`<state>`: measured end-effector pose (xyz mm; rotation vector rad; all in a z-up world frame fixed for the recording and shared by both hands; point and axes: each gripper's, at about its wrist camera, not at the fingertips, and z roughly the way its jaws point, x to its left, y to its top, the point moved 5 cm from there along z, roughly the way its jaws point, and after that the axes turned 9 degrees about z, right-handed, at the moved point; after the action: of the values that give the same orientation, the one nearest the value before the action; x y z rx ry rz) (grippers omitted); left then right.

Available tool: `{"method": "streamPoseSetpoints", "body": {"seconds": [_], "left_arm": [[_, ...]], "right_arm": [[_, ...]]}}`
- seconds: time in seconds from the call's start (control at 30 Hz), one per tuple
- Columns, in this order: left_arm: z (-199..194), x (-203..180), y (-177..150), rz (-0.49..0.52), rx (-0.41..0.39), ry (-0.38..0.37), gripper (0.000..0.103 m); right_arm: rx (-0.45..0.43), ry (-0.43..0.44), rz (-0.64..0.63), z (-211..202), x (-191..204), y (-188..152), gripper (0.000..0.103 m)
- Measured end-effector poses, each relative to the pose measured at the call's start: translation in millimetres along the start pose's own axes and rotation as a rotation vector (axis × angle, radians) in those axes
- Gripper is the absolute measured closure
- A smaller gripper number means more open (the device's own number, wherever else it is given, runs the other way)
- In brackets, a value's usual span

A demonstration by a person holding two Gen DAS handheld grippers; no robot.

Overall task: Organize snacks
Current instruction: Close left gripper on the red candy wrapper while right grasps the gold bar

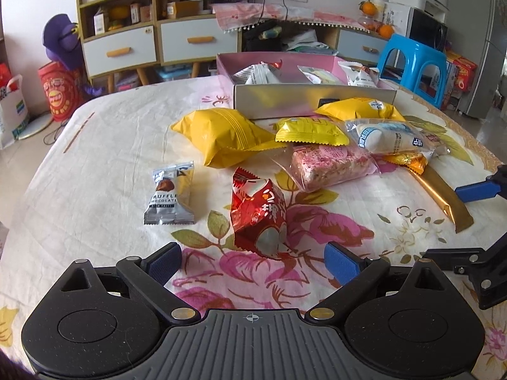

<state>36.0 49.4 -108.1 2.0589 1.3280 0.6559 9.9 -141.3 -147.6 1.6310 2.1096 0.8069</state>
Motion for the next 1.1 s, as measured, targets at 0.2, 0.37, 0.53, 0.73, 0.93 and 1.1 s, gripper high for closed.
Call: {"method": "streamPoseSetpoints", "body": {"seconds": [0.2,0.37,0.53,0.73,0.93,1.1], "left_arm": [[3.7,-1.9,2.8,0.007,-0.022,0.010,0.005],[4.3,0.6,5.1,-0.017,-0.029,0.000,0.006],[4.5,4.0,7.3,-0.042,-0.035,-0.009,0.008],[2.0,6.2,11.4,-0.062,-0.052,-0.018,0.012],[0.5,6.8,13.6,-0.076,-0.055,-0.025,0.028],[0.1,6.7,14.5,-0.079,-0.055,-0.028,0.049]], "right_arm": [[-0.020,0.012,0.006,2.3,-1.1,1.0,0.009],[-0.026,0.011,0.012,3.3,-2.3,3.0,0.010],[-0.040,0.001,0.017,3.1,-4.4,5.9,0.017],[-0.052,0.015,0.012,0.6,-2.8,9.4,0.034],[-0.054,0.039,-0.017,-2.6,4.7,11.3,0.054],[-0.058,0.052,-0.022,-4.4,8.2,12.3,0.068]]}}
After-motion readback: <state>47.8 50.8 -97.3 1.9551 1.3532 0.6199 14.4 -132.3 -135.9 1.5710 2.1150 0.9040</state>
